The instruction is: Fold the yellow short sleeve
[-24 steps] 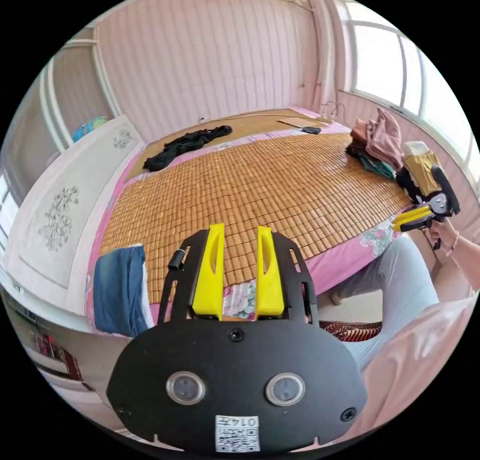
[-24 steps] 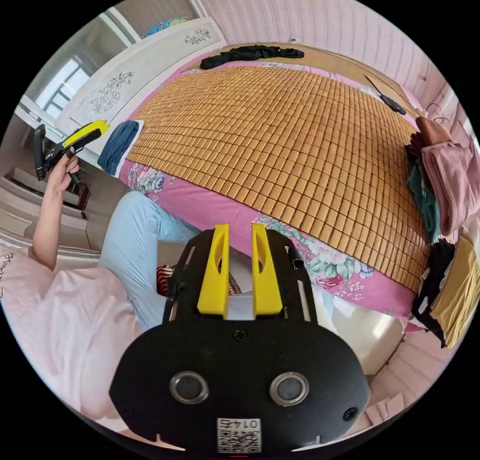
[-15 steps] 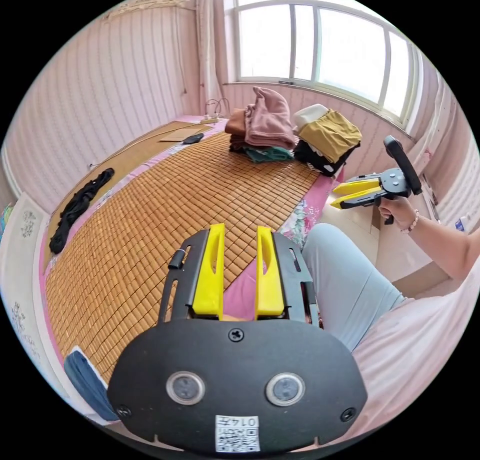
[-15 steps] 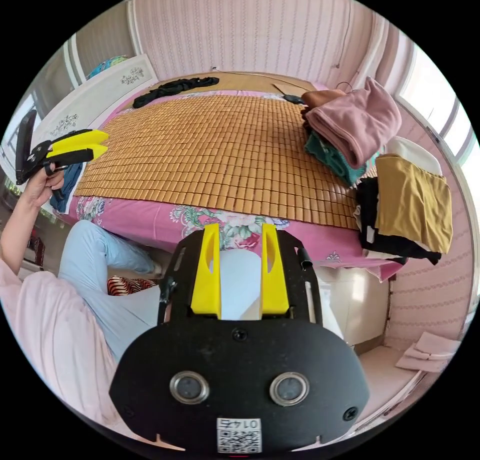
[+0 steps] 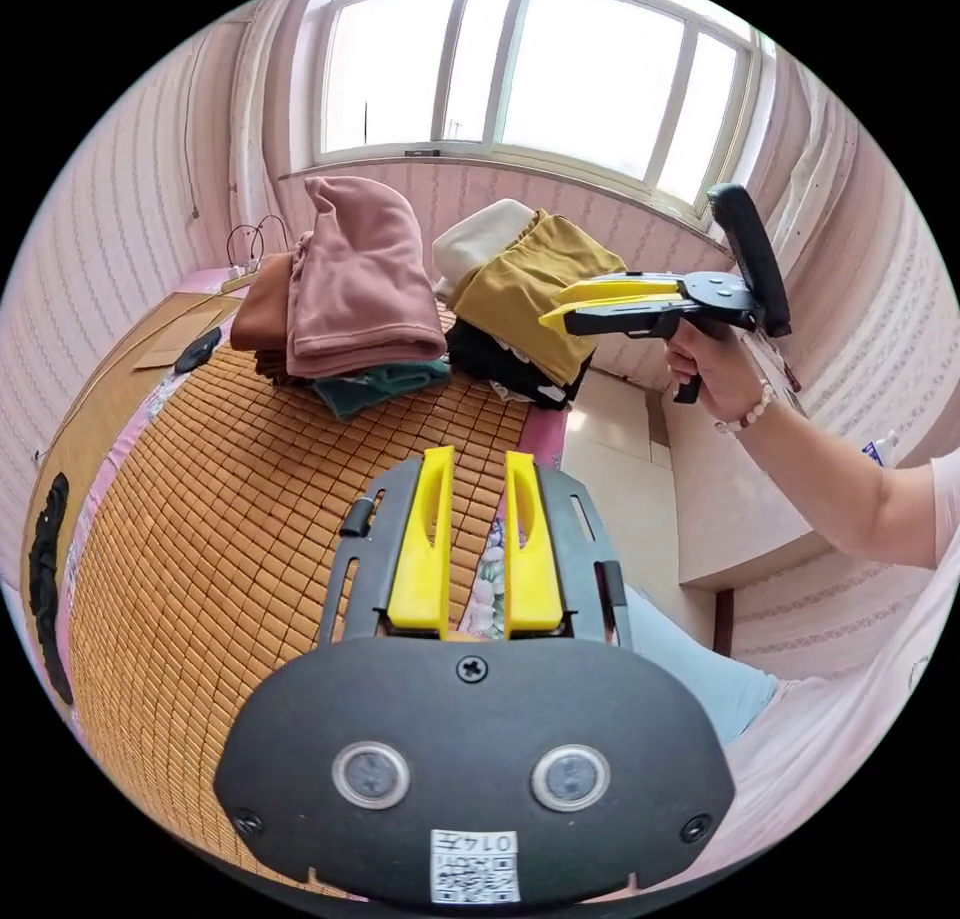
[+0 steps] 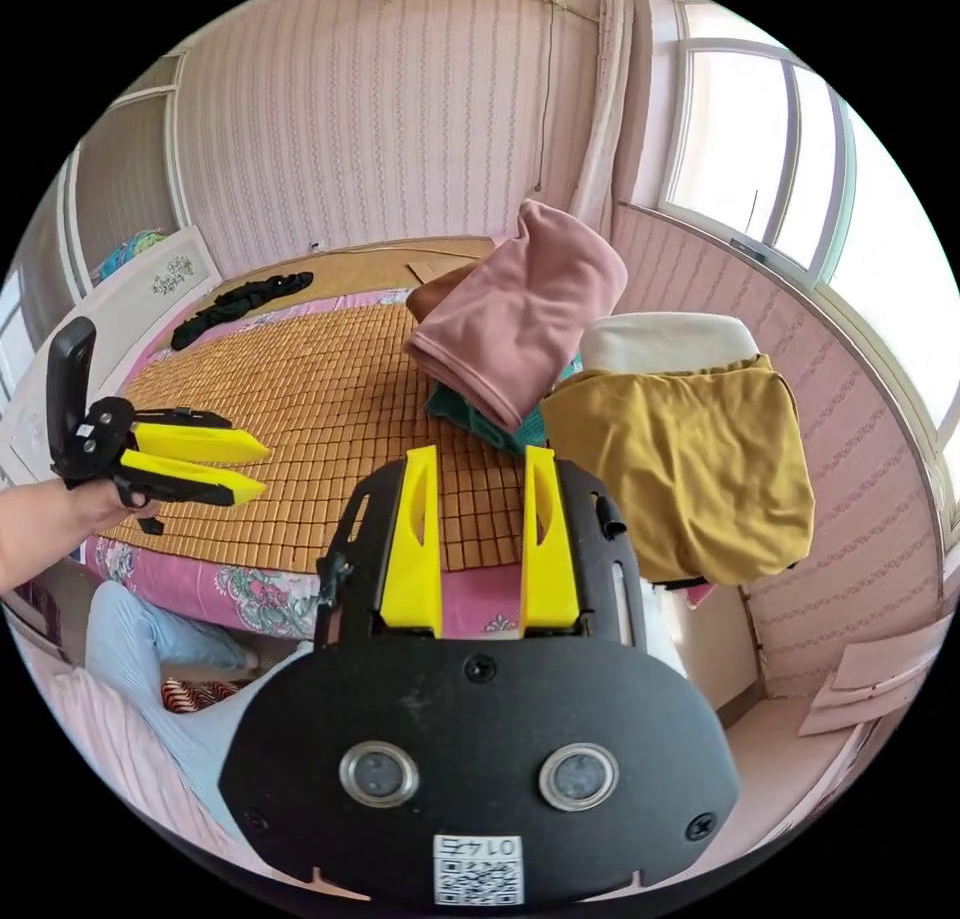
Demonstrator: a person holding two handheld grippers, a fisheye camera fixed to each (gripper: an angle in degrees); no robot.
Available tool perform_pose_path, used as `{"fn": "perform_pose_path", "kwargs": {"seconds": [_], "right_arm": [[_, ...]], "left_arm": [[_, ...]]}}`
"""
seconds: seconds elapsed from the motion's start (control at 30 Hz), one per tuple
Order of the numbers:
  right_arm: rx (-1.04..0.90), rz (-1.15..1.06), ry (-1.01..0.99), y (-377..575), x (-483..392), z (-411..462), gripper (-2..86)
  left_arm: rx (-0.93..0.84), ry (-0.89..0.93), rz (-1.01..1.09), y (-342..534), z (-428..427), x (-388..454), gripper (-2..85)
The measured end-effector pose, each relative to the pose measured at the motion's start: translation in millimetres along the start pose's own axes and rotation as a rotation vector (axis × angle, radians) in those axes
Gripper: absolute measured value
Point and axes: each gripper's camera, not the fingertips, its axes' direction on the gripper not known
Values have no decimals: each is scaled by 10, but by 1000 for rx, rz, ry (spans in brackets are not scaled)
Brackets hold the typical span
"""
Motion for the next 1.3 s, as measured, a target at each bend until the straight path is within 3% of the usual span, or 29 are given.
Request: {"fn": "perform_pose_path", "kwargs": {"seconds": [0.17, 0.33, 0.47, 0.77, 1.0, 1.07, 1.17, 1.27, 1.3], "right_arm": [[-32, 98, 54, -378, 223, 315, 136], [-46, 153, 339, -638, 262, 609, 142], [82, 189, 548, -602, 315, 456, 65], [209, 252, 264, -95, 940, -1018, -3], [228, 284, 110, 140, 1531, -1815, -5], [235, 293, 89, 133, 1616, -1911, -6], [248, 294, 63, 117, 1726, -2069, -6], [249, 309, 66, 129, 1871, -2245, -6], [251, 317, 66, 154, 1948, -2338, -5]], "left_arm": [[-23, -62, 119, -584, 701, -41, 78], [-32, -22, 116, -866, 1155, -152, 76], [-55, -30, 133, -910, 1557, -194, 74], [36, 41, 175, -1404, 2351, -30, 82], [232, 407, 353, -1385, 2352, 237, 109], [259, 433, 385, -1330, 2370, 312, 113], [150, 410, 392, -1387, 2631, 506, 112], [-19, 210, 311, -1498, 2934, 601, 27], [-30, 125, 246, -1519, 2977, 561, 43]]}}
